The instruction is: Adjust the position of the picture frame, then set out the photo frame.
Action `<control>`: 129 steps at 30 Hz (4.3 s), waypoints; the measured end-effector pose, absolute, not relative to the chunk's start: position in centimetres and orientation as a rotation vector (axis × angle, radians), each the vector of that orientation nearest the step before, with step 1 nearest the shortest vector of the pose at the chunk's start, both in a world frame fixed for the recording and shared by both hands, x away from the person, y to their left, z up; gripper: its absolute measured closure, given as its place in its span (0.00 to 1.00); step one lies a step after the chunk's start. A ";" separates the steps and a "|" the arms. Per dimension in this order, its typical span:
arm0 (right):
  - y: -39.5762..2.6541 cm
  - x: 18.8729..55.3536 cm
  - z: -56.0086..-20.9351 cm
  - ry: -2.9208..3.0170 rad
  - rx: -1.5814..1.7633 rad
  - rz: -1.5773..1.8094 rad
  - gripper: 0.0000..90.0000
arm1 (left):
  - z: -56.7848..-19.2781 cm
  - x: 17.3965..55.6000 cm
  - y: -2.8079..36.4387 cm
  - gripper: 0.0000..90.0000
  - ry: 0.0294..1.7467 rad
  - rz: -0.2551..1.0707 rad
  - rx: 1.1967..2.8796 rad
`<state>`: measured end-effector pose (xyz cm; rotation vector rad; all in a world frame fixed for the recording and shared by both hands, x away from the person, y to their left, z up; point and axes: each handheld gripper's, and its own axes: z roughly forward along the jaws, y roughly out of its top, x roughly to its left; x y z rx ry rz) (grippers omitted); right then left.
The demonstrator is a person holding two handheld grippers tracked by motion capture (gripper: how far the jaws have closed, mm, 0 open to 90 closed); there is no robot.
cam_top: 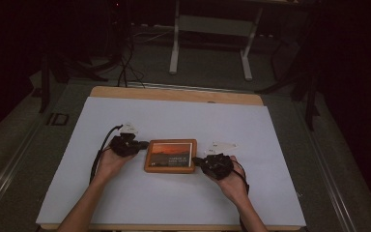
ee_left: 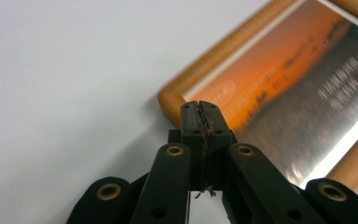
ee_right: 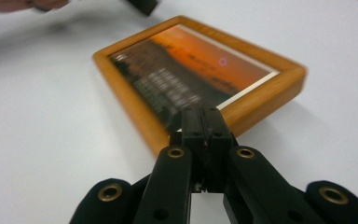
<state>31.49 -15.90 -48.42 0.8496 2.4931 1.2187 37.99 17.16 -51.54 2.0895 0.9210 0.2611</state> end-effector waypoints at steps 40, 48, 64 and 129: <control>-16.9 30.1 -49.9 2.571 0.805 1.161 1.00 | -53.1 37.9 14.2 1.00 0.857 0.196 2.196; -17.6 31.1 -49.5 2.523 0.827 1.152 1.00 | -53.0 35.0 14.1 1.00 0.831 0.212 2.149; -18.3 30.7 -49.9 2.498 0.855 1.098 1.00 | -52.9 31.8 13.4 1.00 0.813 0.185 2.160; -20.8 32.1 -49.0 2.300 1.006 1.317 0.76 | -50.6 28.0 11.6 0.60 0.825 0.293 1.889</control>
